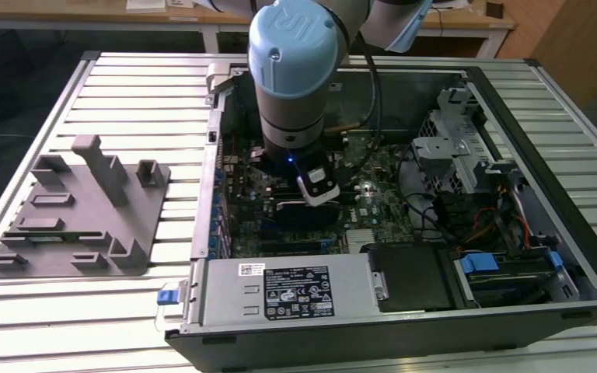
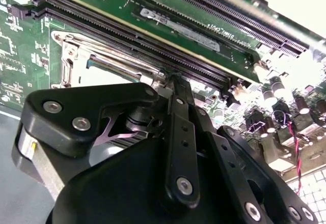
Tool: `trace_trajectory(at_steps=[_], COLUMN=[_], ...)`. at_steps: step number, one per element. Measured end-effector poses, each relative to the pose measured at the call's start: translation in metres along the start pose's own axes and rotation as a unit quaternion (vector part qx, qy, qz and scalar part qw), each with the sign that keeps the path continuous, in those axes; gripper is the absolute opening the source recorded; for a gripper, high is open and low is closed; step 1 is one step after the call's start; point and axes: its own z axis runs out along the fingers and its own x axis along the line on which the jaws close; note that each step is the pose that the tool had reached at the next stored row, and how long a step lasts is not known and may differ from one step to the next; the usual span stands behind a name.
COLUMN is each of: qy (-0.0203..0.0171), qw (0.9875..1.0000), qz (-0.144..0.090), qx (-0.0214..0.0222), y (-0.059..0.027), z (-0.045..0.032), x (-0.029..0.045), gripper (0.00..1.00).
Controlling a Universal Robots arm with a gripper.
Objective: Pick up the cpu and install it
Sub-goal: 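Install the second cpu locking lever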
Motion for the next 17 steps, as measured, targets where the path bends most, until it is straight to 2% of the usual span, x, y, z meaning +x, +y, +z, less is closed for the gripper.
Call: trace_trajectory(at_steps=[8,17], qy=[-0.0002,-0.0008], qw=[1.0,1.0], qz=[0.0,0.0], qx=[-0.0002,0.0003], y=[0.0026,0.0086], z=[-0.002,-0.0198], x=[0.0001,-0.0001], gripper=[0.11,0.11])
